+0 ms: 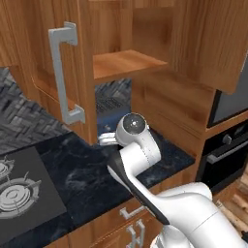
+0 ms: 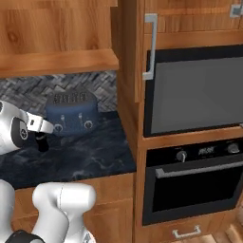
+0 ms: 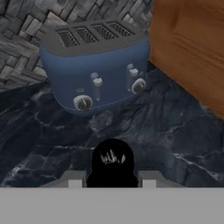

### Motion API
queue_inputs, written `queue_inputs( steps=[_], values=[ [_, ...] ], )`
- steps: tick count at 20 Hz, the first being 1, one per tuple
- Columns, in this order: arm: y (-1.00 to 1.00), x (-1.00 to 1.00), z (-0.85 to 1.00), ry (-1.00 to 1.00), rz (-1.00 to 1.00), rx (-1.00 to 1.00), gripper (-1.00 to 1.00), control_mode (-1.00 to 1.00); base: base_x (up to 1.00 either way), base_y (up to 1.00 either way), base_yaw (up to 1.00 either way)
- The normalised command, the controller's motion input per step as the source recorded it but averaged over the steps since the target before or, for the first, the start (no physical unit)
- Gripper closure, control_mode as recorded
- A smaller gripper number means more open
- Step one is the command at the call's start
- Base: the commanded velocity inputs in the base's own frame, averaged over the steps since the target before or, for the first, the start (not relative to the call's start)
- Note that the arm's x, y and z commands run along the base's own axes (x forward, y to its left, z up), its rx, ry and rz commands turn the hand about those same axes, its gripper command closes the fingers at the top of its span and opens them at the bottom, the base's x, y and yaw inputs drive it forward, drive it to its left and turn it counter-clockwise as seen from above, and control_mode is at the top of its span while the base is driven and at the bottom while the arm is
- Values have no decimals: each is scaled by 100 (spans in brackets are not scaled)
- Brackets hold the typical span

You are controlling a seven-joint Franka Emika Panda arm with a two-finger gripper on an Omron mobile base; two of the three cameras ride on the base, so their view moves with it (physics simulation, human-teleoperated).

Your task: Sort all alcoholic drinks to one cabinet, and non-alcoholic drinks to the other.

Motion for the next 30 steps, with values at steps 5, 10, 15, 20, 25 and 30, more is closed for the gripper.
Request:
queue_inputs(
  steps=[5,10,15,20,25,30],
  values=[
    [0,0,0,0,0,0,100,100,41,-9,48],
    [0,0,0,0,0,0,100,100,45,-27,44],
    [0,0,0,0,0,0,100,100,39,-44,37],
    [0,0,0,0,0,0,100,100,49,-32,15],
    [0,0,0,0,0,0,100,100,71,-32,4],
    [0,0,0,0,0,0,100,100,55,-43,3]
  ],
)
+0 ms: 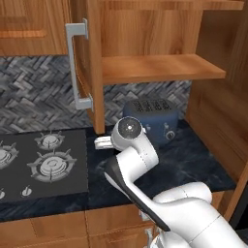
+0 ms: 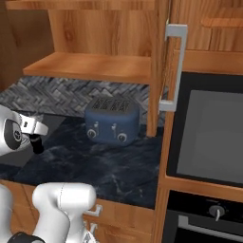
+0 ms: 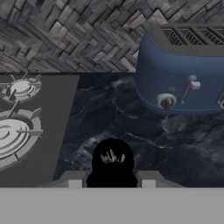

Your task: Sort all alcoholic drinks to one cabinet, and non-alcoholic drinks to the other.

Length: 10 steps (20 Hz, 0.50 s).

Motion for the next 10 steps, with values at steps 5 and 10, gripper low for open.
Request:
queue_inputs(
  steps=[5,10],
  values=[
    [0,0,0,0,0,0,100,100,-4,-56,1],
    [0,0,0,0,0,0,100,100,-55,-53,3]
  ],
)
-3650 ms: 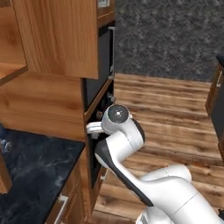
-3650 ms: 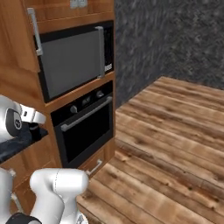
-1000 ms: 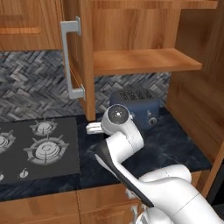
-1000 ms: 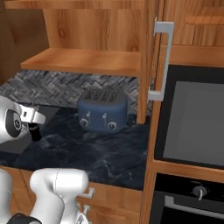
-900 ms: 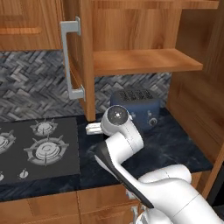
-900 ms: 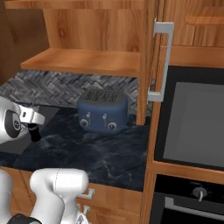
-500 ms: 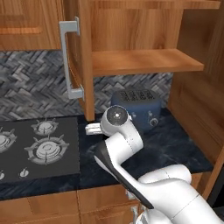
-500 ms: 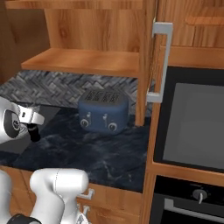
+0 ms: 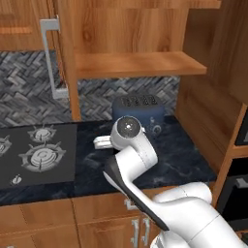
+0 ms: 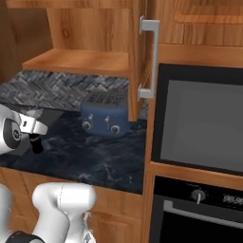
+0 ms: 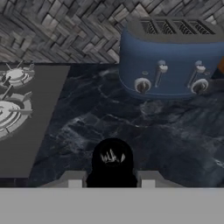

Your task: Sort all alcoholic drinks to one cabinet, and non-alcoholic drinks to the other.

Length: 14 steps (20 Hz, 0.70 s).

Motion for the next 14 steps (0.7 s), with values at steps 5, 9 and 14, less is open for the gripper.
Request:
queue_inputs(
  steps=[5,9,14],
  values=[
    [0,0,0,0,0,0,100,100,-19,-59,3],
    [0,0,0,0,0,0,100,100,43,-42,3],
    [0,0,0,0,0,0,100,100,60,-6,0]
  ],
)
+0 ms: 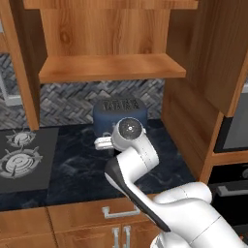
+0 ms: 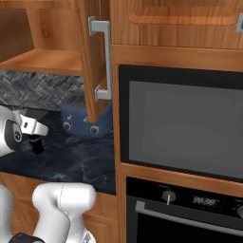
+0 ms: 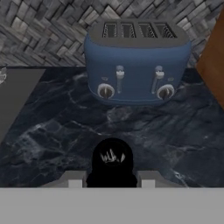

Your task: Sort all alcoholic drinks to one cabinet, and non-alcoholic drinks to the other.

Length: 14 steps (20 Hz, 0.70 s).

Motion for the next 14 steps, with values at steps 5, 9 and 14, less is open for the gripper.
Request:
queue_inputs(
  steps=[5,9,14],
  values=[
    [0,0,0,0,0,0,100,100,54,15,0],
    [0,0,0,0,0,0,100,100,46,33,0],
    [0,0,0,0,0,0,100,100,9,46,-1]
  ],
)
